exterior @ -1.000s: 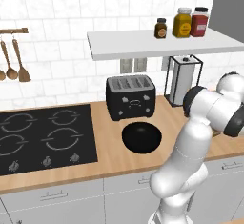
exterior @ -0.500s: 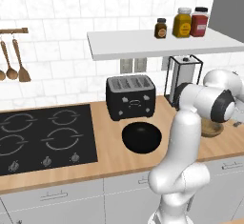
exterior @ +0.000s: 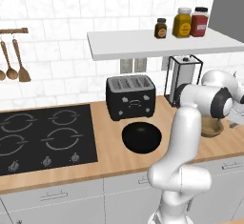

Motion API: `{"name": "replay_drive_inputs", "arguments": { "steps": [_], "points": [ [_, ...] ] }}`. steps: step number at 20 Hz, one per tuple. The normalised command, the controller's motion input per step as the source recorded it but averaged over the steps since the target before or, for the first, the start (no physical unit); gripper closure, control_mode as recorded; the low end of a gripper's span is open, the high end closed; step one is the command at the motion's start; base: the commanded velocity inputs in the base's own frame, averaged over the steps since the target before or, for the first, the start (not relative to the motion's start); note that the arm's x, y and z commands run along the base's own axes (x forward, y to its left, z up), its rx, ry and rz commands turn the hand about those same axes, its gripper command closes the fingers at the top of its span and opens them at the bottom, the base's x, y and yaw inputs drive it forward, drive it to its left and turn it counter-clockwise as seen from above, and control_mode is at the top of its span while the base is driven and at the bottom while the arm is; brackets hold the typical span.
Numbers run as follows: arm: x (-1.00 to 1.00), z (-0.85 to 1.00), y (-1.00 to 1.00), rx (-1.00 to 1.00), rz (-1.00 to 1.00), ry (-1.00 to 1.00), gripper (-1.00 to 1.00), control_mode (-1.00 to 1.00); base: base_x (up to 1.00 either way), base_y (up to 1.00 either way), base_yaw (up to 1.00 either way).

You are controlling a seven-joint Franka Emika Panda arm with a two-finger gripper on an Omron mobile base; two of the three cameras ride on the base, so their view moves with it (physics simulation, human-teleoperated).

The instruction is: Pick up the bowls on the counter and stack them on top of one another in the open cabinet. Place the smaller bowl on top of the larger bowl.

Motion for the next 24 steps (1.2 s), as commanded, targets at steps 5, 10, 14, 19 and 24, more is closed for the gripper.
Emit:
{"name": "replay_drive_inputs", "arguments": {
  "steps": [5, 10, 14, 19, 24],
  "points": [
    [0.03, -0.31, 0.25, 0.0, 0.0, 0.0, -1.0, -1.0, 0.0, 0.0, 0.0],
    [0.07, -0.3, 0.22, 0.0, 0.0, 0.02, -1.0, -1.0, 0.0, 0.0, 0.0],
    [0.08, -0.36, 0.18, 0.0, 0.0, 0.05, 1.0, -1.0, 0.0, 0.0, 0.0],
    [0.03, -0.1, 0.25, 0.0, 0.0, 0.01, 1.0, -1.0, 0.0, 0.0, 0.0],
    [-0.06, 0.02, 0.17, 0.0, 0.0, -0.01, 1.0, -1.0, 0.0, 0.0, 0.0]
  ]
}}
